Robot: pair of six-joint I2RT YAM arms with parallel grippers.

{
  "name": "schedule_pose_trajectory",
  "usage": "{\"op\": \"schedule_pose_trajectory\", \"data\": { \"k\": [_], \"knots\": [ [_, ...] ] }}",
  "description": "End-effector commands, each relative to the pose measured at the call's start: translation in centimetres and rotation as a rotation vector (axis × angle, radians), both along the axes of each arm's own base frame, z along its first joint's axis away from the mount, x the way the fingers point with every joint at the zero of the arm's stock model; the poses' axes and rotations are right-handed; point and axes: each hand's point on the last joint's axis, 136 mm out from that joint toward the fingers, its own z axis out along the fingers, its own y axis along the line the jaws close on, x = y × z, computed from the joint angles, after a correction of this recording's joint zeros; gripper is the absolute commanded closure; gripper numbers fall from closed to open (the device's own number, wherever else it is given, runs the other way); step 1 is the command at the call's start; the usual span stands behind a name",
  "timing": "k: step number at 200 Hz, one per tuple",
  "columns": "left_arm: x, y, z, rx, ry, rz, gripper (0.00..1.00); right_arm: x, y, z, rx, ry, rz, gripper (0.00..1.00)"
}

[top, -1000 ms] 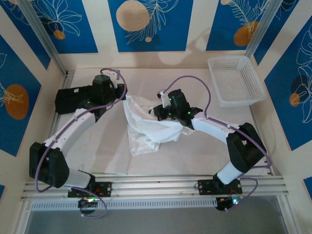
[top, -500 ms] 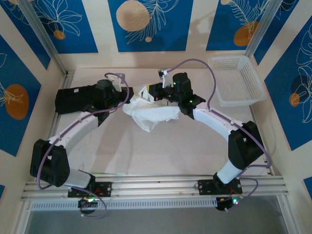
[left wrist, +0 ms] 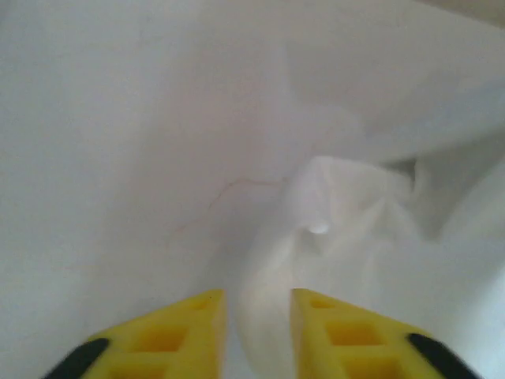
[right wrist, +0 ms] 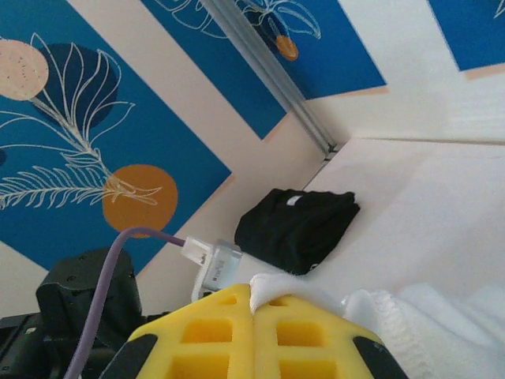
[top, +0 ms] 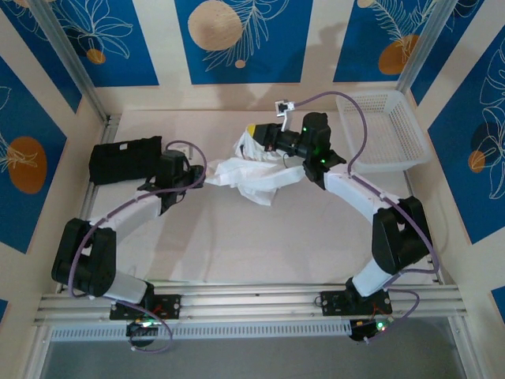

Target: Fold the inside-out t-shirt

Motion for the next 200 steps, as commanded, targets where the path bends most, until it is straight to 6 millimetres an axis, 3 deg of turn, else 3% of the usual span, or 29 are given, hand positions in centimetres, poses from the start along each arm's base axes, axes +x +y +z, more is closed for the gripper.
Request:
{"op": "schedule_pose_trajectory", "data": {
  "k": [1,19,46,62,85,117,152,171,200],
  "knots": [
    [-1.2,0.0,1.7,0.002,-0.055,-0.015,0.53,-0.2,0.5,0.9,0.017,-0.019,0.022,1.0],
    [-2.4,-0.9,3.9,-0.048,-0.12,-0.059,0.41,0.0,0.5,0.0,-0.018,-0.004,-0.003,1.0],
    [-4.0,-6.5,6.2,-0.194,-0.164,-0.254,0.29,0.0,1.2,-0.3,-0.006,0.014,0.014,1.0],
    [-4.2,-9.6,5.8,-0.228,-0.138,-0.34,0.28,0.0,1.6,-0.2,0.008,0.027,0.022,1.0],
    [-3.3,-11.9,3.7,-0.225,-0.089,-0.367,0.32,0.1,1.7,0.8,0.042,0.042,0.021,1.0],
    [-1.5,-10.1,-0.7,-0.156,-0.029,-0.224,0.43,0.0,0.6,5.2,0.118,0.018,0.0,1.0],
    [0.3,-7.8,-3.2,-0.08,-0.033,-0.119,0.49,-1.3,0.5,10.1,0.236,0.043,0.066,1.0],
    [0.7,-6.7,-3.6,-0.093,-0.035,-0.089,0.49,-1.7,-0.2,10.1,0.214,0.095,0.057,1.0],
    [-0.1,-5.2,-3.0,-0.075,-0.055,-0.079,0.46,-2.2,-2.0,7.4,0.08,0.116,0.017,1.0]
  ]
}}
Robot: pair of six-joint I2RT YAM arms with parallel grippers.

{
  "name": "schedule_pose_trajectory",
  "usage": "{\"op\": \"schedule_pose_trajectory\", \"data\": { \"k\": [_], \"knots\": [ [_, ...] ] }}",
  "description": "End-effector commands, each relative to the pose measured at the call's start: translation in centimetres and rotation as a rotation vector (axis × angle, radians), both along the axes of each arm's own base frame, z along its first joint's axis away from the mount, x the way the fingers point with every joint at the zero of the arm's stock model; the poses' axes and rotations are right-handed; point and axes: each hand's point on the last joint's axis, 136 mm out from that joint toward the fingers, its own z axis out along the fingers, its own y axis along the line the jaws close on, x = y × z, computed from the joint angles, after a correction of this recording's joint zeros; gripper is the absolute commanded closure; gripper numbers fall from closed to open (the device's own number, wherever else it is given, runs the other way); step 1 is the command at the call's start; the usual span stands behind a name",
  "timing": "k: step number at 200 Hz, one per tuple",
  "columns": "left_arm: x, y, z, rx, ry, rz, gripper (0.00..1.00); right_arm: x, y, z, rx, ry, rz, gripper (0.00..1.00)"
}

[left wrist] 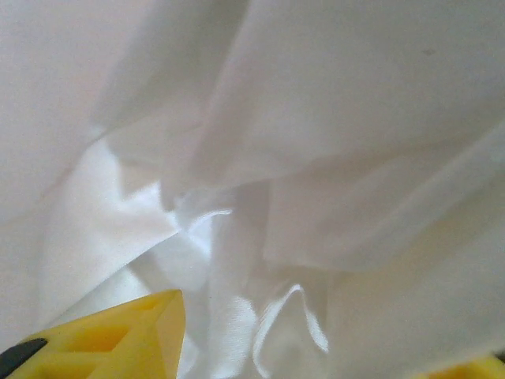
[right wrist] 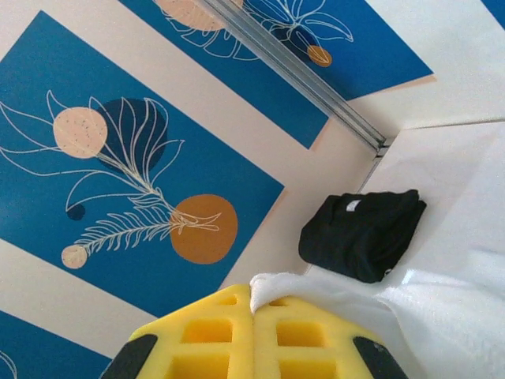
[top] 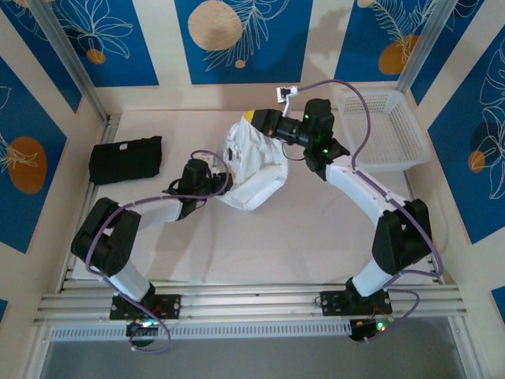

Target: Fold the inside-out t-shirt

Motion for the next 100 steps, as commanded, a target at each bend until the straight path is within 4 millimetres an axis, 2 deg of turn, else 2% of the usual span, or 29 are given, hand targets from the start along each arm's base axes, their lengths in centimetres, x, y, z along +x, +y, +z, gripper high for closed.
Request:
{"op": "schedule_pose_trajectory", "data": {
  "k": [1,27,54,75,100],
  "knots": [
    [-0.5,1.8,0.6,0.019,-0.031,0.039,0.46,-1.8,-1.8,1.8,-0.057,-0.049,0.002,1.0],
    [-2.3,2.1,3.0,-0.007,-0.071,0.009,0.39,-2.9,-2.9,-0.9,-0.197,-0.068,0.05,1.0],
    [-3.8,1.6,7.2,-0.063,-0.162,-0.063,0.34,-3.8,-3.3,-2.5,-0.277,-0.115,0.108,1.0],
    [-4.3,-0.5,9.7,-0.093,-0.19,-0.181,0.32,-4.1,-3.8,-3.1,-0.29,-0.124,0.145,1.0],
    [-3.8,-3.2,10.6,-0.093,-0.187,-0.301,0.31,-4.4,-4.2,-3.5,-0.301,-0.132,0.168,1.0]
  ]
}}
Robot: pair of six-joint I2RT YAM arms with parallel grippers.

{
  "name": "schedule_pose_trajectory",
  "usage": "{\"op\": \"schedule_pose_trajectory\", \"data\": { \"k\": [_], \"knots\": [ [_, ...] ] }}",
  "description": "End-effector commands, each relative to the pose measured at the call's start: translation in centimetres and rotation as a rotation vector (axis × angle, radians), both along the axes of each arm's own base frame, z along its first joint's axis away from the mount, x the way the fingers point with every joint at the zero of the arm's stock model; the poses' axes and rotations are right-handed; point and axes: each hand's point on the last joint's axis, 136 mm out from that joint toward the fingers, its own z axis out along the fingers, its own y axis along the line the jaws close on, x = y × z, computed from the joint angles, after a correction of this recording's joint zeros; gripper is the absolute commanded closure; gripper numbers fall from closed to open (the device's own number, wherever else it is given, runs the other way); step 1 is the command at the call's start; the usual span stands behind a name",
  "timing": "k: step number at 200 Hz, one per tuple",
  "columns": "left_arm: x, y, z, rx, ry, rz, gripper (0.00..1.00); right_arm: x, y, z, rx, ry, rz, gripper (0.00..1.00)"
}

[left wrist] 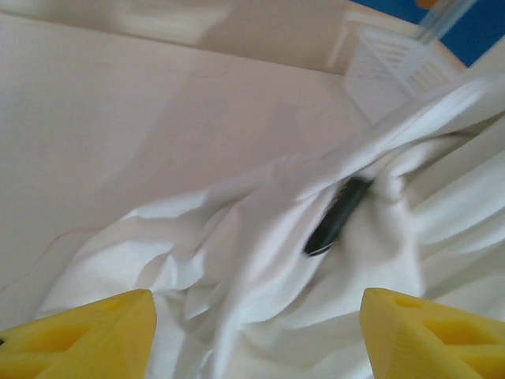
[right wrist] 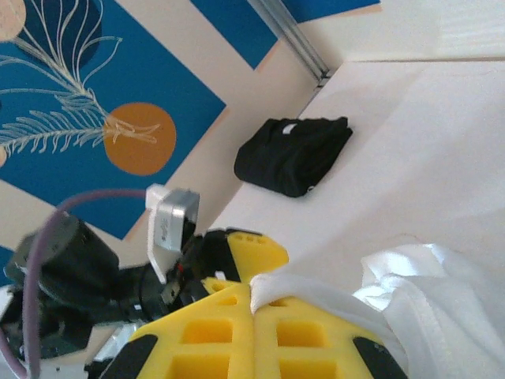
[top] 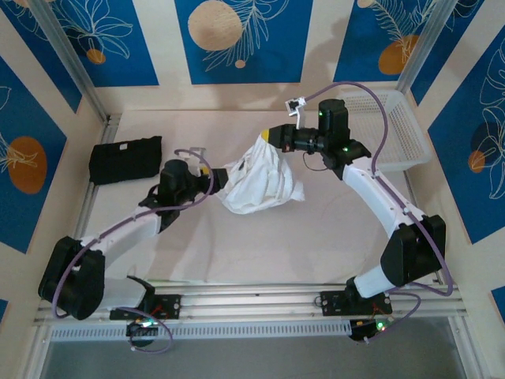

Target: Fold the inside-out t-shirt

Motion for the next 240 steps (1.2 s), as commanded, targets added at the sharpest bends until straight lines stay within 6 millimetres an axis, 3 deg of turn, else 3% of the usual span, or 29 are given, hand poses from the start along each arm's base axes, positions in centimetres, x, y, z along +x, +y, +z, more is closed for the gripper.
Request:
{"op": "schedule_pose_trajectory", "data": {
  "k": [1,56,127,157,171,179,190,218,240],
  "knots": [
    [-0.3,-3.1,0.7,0.019,0.0,-0.169,0.31,-1.6,-0.3,1.1,-0.012,-0.073,0.082,1.0],
    [2.9,-6.7,0.8,0.041,0.022,-0.282,0.31,-2.0,-0.8,0.4,-0.01,-0.075,0.107,1.0],
    [4.6,-10.1,0.2,0.028,0.034,-0.438,0.4,-1.9,-1.0,-0.3,-0.006,-0.066,0.126,1.0],
    [6.0,-11.8,-0.2,-0.012,0.06,-0.484,0.58,-2.0,-1.1,-0.3,-0.005,-0.073,0.138,1.0],
    [6.7,-12.4,-0.2,-0.045,0.068,-0.492,0.72,-1.9,-1.4,-0.2,-0.006,-0.073,0.132,1.0],
    [7.1,-12.5,0.0,-0.058,0.071,-0.478,0.85,-1.9,-1.7,0.0,-0.004,-0.076,0.127,1.0],
    [7.9,-11.9,0.4,-0.071,0.072,-0.437,1.0,-1.9,-2.2,1.0,-0.002,-0.092,0.113,1.0],
    [10.0,-6.9,3.4,-0.137,0.067,-0.239,1.0,-3.1,-4.5,5.8,0.002,-0.215,0.036,1.0],
    [9.5,-2.5,7.5,-0.28,0.016,-0.135,1.0,-4.4,-6.2,9.3,0.004,-0.332,-0.053,1.0]
  ]
}}
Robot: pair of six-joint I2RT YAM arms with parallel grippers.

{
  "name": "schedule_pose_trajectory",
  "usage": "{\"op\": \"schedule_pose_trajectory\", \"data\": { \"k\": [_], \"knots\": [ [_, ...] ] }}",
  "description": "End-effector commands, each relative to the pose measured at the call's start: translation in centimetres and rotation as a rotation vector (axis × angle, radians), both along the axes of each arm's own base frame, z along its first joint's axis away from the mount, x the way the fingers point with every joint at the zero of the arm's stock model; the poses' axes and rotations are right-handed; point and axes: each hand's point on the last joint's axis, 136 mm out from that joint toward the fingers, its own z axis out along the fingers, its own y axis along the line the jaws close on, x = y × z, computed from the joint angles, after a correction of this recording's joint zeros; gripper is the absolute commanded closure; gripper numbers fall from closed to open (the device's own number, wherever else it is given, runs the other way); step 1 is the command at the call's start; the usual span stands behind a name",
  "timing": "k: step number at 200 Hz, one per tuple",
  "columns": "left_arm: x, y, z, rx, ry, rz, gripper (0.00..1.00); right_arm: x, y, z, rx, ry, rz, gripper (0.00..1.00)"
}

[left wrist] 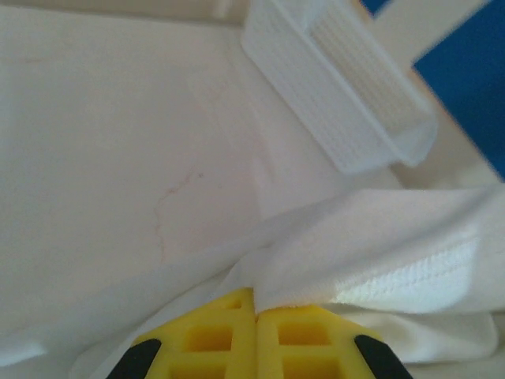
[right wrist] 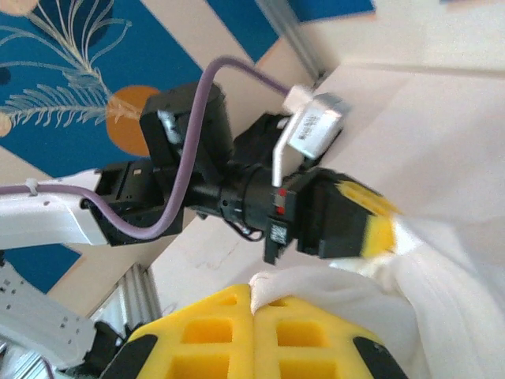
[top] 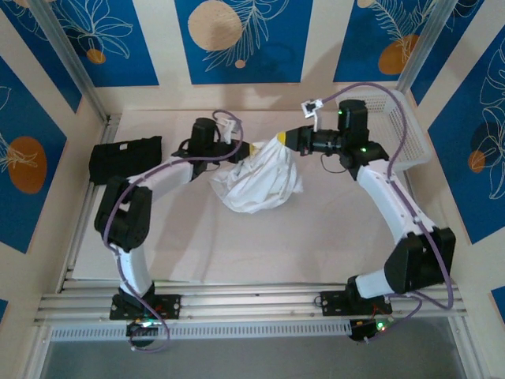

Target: Fold the inside-out t-shirt

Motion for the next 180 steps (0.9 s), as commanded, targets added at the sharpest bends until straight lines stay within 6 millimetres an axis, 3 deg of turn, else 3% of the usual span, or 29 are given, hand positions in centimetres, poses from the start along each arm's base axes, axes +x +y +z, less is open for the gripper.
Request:
{"op": "schedule_pose_trajectory", "data": {
  "k": [1,22,42,95,114,139,150,164,180],
  "knots": [
    [0.7,5.6,7.5,-0.178,-0.083,0.178,1.0,-2.9,-1.7,7.4,0.029,-0.238,-0.056,1.0],
    [-0.7,9.0,9.5,-0.234,-0.099,0.266,1.0,-3.5,-2.9,8.5,0.022,-0.285,-0.136,1.0],
    [-1.9,10.9,8.8,-0.23,-0.085,0.331,1.0,-3.3,-3.5,7.8,0.013,-0.281,-0.192,1.0],
    [-4.0,13.8,2.4,-0.126,-0.008,0.417,1.0,-0.1,-5.5,1.5,-0.111,-0.104,-0.368,1.0],
    [-4.3,15.1,-0.1,-0.013,0.005,0.46,1.0,0.3,-6.1,0.3,-0.158,-0.078,-0.403,1.0],
    [-4.9,15.3,-3.0,0.114,0.047,0.435,1.0,-0.3,-4.1,-0.4,-0.14,-0.086,-0.29,1.0],
    [-5.3,15.1,-3.7,0.15,0.06,0.419,0.91,-0.7,-2.9,-1.3,-0.119,-0.061,-0.224,1.0],
    [-5.9,15.3,-4.2,0.207,0.052,0.424,0.7,-0.9,-1.5,-2.7,-0.105,-0.016,-0.16,1.0],
    [-6.6,15.4,-3.6,0.27,0.014,0.437,0.53,-1.1,-0.4,-3.8,-0.088,0.021,-0.109,1.0]
  ]
}}
